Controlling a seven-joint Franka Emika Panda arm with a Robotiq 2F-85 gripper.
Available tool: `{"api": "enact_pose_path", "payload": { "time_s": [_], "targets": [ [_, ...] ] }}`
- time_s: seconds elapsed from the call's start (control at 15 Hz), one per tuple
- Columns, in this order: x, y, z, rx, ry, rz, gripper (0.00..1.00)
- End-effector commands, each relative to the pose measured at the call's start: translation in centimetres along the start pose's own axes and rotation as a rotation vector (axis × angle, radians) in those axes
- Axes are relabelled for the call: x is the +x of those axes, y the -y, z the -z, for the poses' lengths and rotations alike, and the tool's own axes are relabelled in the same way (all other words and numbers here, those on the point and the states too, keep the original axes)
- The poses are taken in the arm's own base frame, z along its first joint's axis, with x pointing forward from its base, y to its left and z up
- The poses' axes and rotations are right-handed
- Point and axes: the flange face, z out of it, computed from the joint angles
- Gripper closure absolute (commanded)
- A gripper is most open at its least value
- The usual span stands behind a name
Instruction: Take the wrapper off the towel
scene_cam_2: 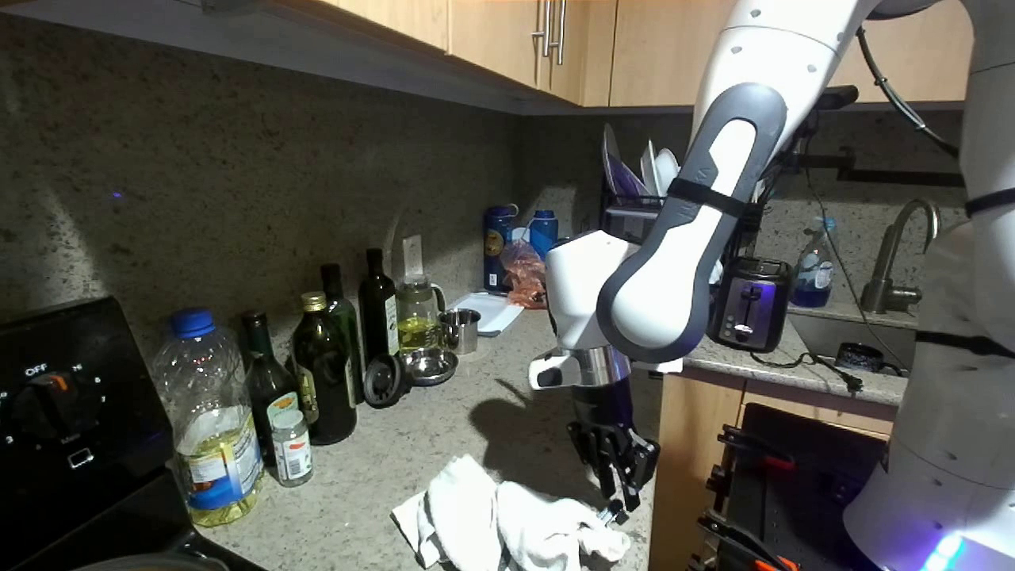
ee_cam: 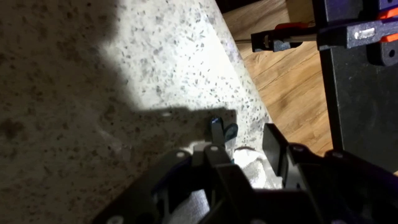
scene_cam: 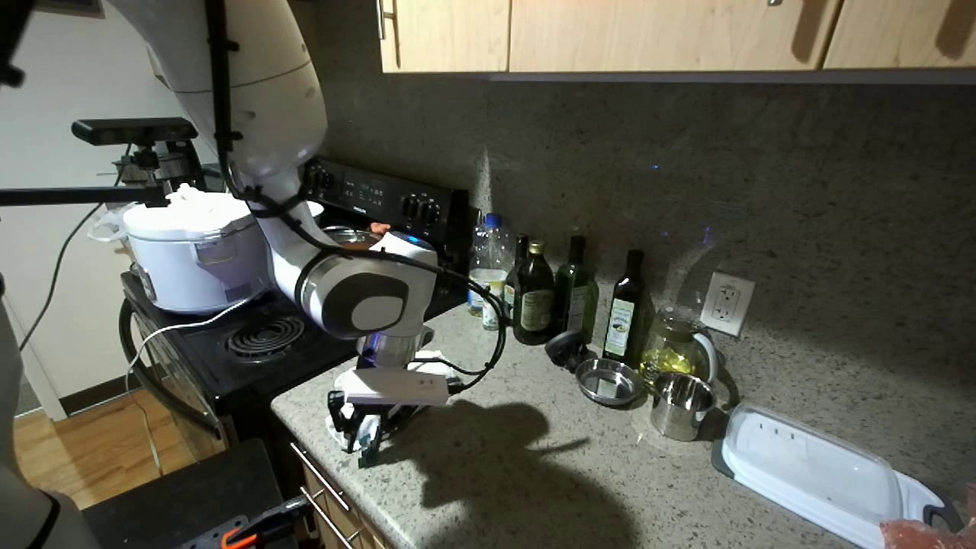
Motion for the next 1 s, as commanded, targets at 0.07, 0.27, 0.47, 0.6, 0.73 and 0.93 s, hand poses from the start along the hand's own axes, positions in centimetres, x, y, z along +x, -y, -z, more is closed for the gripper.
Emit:
{"api": "enact_pose_path", "payload": {
  "time_s": [0.07, 0.27, 0.47, 0.6, 0.73, 0.93],
  "targets": [
    [-0.3, 0.2, -0.4, 0.029, -0.001, -0.002, 0.35],
    [-0.2, 0.2, -0.7, 0.033, 0.003, -0.003, 0.48],
    [-0.2, 0.1, -0.9, 0.039, 0.006, -0.001, 0.73],
    [-0.2, 0.1, -1.1, 0.043, 0.007, -0.002, 0.9],
    [-0.2, 0.2, -1.3, 0.047, 0.01, -0.002, 0.98],
    [-0.1, 0.2, -1.4, 0.048, 0.016, 0.001, 1.0]
  ]
}}
